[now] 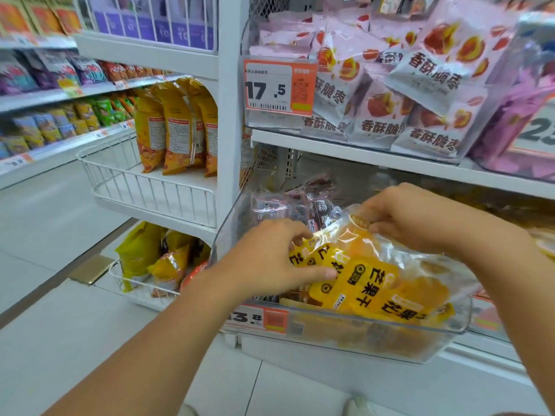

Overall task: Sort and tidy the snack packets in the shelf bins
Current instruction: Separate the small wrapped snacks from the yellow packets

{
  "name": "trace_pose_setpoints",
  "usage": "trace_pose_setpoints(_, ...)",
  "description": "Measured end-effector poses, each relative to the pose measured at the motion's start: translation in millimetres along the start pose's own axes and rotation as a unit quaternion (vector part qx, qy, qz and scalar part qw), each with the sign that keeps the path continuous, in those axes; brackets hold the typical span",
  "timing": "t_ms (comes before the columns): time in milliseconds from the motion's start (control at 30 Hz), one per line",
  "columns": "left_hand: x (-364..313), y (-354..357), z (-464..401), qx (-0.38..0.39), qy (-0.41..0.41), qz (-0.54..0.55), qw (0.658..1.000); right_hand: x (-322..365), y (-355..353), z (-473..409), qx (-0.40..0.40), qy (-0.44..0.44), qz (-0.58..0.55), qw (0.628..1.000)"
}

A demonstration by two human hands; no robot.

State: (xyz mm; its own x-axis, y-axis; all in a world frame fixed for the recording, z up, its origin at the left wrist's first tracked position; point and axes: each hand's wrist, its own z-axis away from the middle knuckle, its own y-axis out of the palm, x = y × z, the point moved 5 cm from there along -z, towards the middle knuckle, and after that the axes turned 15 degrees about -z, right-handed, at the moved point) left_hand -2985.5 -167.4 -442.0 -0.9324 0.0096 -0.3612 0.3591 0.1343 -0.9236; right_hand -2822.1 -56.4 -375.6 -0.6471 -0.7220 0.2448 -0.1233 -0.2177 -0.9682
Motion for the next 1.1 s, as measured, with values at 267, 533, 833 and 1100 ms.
trace_pose_setpoints(267, -26.3, 24.7, -16.1, -0.030, 0.054, -0.068, 0.996, -1.7, 1.6, 12.0, 0.069, 0.076, 0.002, 0.995)
trace_pose_setpoints(533, 12.7, -25.0, -11.6, -0.152, 0.053, -0.012, 0.987, 86.1, 4.2, -27.4, 0.024, -0.084, -0.035, 0.996)
trace_pose_setpoints(833, 74.6, -35.9, -1.7, -0.190, -0.088, -0.067, 0.976, 47.0, 31.8, -107.6, 0.005, 0.124, 0.130, 0.984)
trace_pose_setpoints(1100, 76.4, -29.8, -14.3, -0.133, -0.081, -0.117, 0.981, 33.1, 28.7, -110.6, 0.013, 0.136, 0.031, 0.990)
